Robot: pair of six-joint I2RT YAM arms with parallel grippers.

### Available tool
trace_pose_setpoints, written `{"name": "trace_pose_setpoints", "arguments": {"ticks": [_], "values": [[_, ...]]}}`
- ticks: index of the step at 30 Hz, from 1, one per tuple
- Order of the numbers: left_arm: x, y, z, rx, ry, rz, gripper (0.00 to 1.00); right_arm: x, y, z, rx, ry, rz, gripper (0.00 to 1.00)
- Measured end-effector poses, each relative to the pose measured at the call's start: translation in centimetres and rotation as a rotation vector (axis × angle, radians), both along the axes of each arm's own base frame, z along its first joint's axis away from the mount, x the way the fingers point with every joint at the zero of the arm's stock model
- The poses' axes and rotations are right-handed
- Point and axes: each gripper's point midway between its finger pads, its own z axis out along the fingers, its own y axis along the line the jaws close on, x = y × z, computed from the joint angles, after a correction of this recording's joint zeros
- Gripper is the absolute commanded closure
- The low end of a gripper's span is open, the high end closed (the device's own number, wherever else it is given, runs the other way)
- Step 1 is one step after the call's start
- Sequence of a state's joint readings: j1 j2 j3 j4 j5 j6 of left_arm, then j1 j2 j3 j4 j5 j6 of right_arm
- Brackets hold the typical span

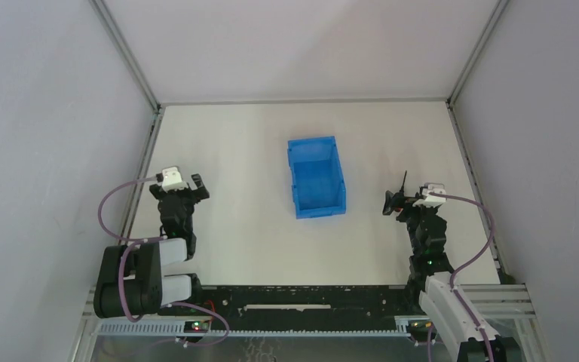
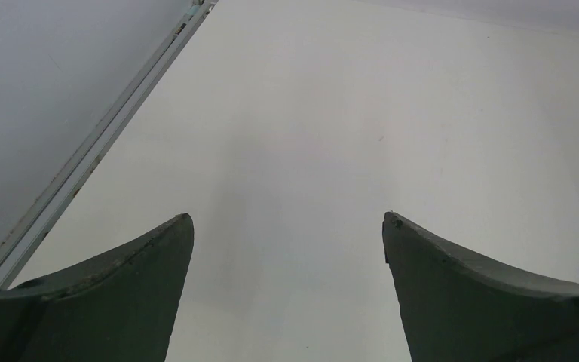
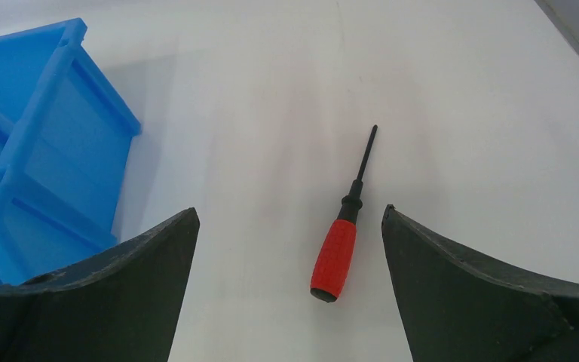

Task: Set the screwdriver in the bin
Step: Pick up the screwdriver from the center of the board.

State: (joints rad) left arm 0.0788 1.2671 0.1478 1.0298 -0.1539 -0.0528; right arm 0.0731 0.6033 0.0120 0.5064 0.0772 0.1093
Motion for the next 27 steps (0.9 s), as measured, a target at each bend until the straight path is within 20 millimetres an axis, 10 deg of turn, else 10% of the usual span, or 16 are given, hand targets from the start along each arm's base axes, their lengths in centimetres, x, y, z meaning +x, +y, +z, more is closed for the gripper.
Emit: {"name": "trace_pose_setpoints", "arguments": {"ticks": [27], "values": [[0.00, 0.00, 0.00, 0.000, 0.000, 0.000, 0.00, -0.02, -0.12, 0.02, -0.004, 0.043, -0.007, 0.00]]}}
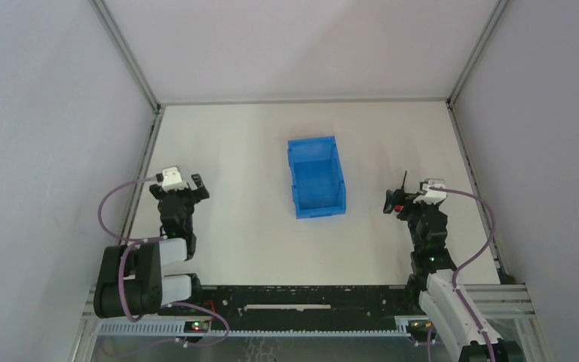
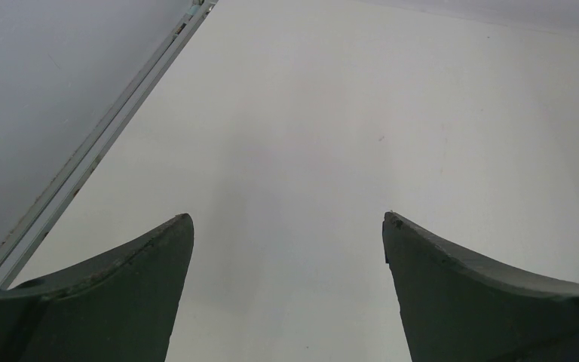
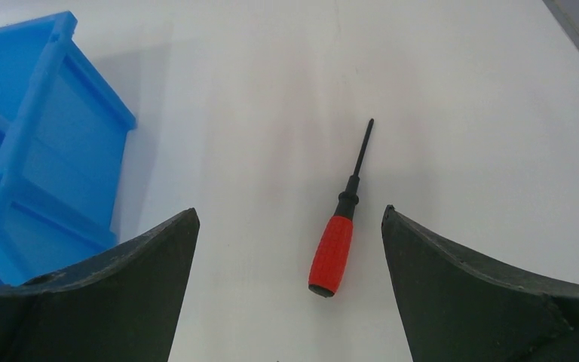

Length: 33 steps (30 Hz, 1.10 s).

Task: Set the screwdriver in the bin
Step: Pick up the screwdriver from the center of the board.

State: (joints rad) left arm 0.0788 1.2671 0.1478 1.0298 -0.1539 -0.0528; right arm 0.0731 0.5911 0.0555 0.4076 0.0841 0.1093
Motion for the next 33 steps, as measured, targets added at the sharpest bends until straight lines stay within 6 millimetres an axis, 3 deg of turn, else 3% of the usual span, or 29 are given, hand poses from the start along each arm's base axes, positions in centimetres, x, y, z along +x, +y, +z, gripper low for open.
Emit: {"name": "trace_pose_setpoints", "arguments": {"ticks": [10, 19, 27, 33], "values": [[0.0, 0.0, 0.0, 0.000, 0.000, 0.000, 0.00, 0.6, 0.1, 4.1, 0.043, 0.093, -0.018, 0.00], [0.0, 0.0, 0.0, 0.000, 0.000, 0.000, 0.00, 0.1, -0.4, 9.0, 0.155, 0.359, -0.135, 0.00], [0.0, 0.0, 0.0, 0.000, 0.000, 0.000, 0.00, -0.7, -0.2, 9.8, 0.130, 0.582, -0.179, 0.00], [0.0, 0.0, 0.0, 0.000, 0.000, 0.000, 0.00, -0.9, -0.2, 8.9, 0.096, 0.664, -0.192, 0.00]]}}
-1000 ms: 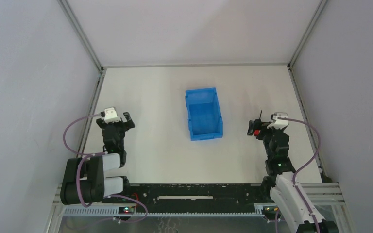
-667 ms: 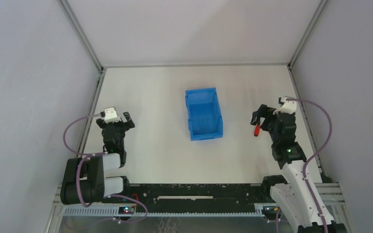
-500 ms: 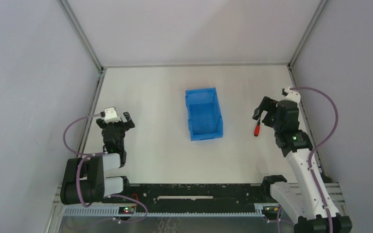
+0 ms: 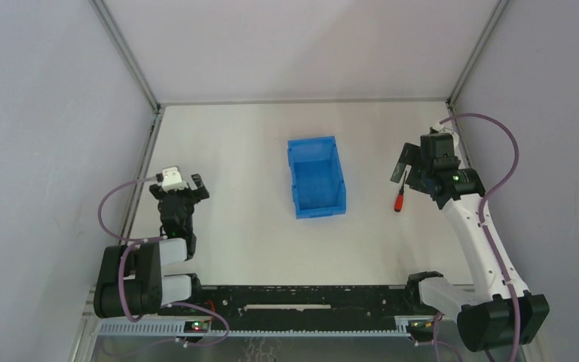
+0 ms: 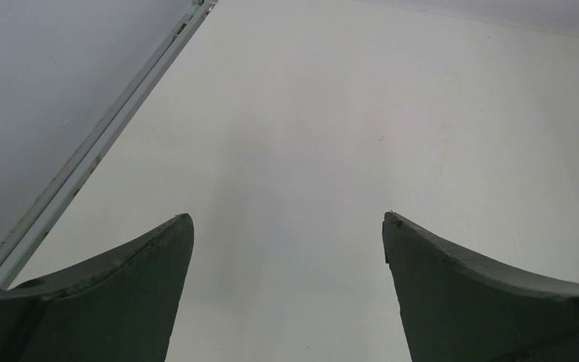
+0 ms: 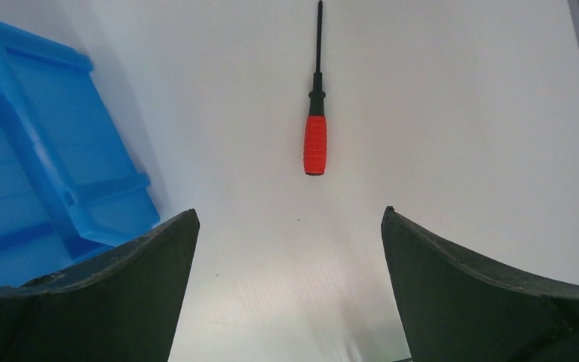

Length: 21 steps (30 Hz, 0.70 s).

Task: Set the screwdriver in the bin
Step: Pick up the screwdriver from the center of the board.

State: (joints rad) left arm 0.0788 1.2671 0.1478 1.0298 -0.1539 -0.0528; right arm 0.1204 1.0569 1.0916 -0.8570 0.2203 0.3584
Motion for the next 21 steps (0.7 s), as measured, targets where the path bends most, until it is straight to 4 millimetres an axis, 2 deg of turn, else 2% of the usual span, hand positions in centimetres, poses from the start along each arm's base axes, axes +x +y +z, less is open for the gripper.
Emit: {"name": "trace_pose_setpoints", "arguments": {"ticks": [11, 21], "values": [[0.0, 0.0, 0.0, 0.000, 0.000, 0.000, 0.00, 1.3, 0.0, -3.9, -0.029, 0.146, 0.002, 0.01], [0.0, 0.0, 0.0, 0.000, 0.000, 0.000, 0.00, 3.4, -0.3, -9.6, -0.053, 0.312, -0.011, 0.06]]}}
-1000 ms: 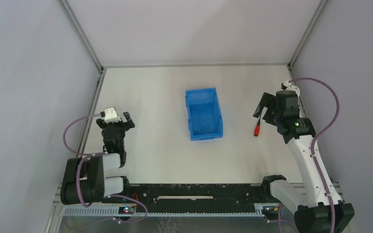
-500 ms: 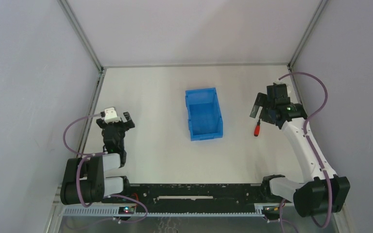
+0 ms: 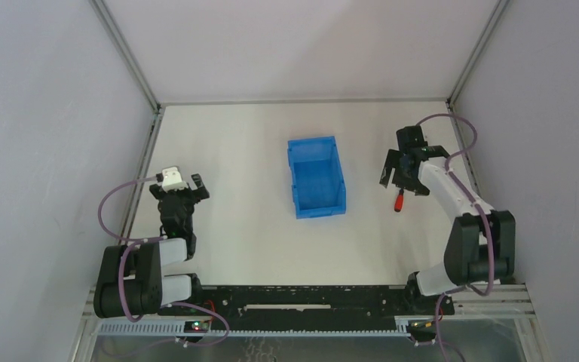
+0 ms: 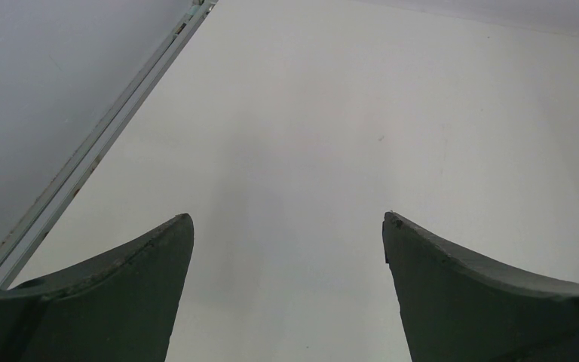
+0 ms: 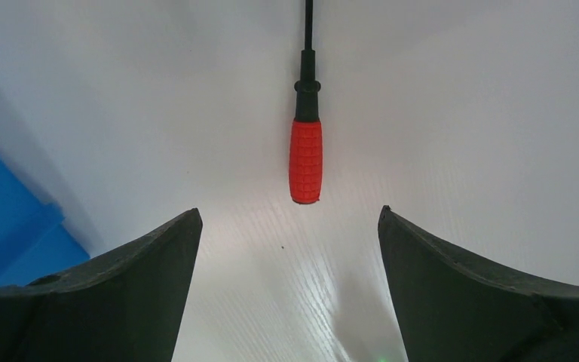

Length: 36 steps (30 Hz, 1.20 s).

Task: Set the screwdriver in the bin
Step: Pick up the screwdriver from the center of the board.

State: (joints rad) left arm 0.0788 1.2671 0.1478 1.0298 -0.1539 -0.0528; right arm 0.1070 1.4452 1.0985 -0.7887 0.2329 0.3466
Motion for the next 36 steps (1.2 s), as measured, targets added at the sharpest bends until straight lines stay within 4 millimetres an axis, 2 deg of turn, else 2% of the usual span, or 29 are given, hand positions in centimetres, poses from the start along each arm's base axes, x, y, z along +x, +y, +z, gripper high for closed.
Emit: {"name": "trace_pose_setpoints", "arguments": {"ticks": [9, 18, 26, 30, 36], "values": [[0.0, 0.0, 0.0, 0.000, 0.000, 0.000, 0.00, 0.8, -0.1, -4.9, 0.022, 0.126, -0.012, 0.15], [0.0, 0.0, 0.0, 0.000, 0.000, 0.000, 0.00, 1.7, -0.6, -6.7, 0.056, 0.130, -0.035, 0.22], [0.0, 0.0, 0.0, 0.000, 0.000, 0.000, 0.00, 1.1, -0.7, -9.1, 0.075, 0.176, -0.043, 0.31], [0.0, 0.0, 0.0, 0.000, 0.000, 0.000, 0.00, 1.3, -0.6, -9.3, 0.091, 0.168, -0.042, 0.40], [0.0, 0.0, 0.0, 0.000, 0.000, 0.000, 0.00, 1.7, -0.3, -9.5, 0.108, 0.146, -0.032, 0.71]]}}
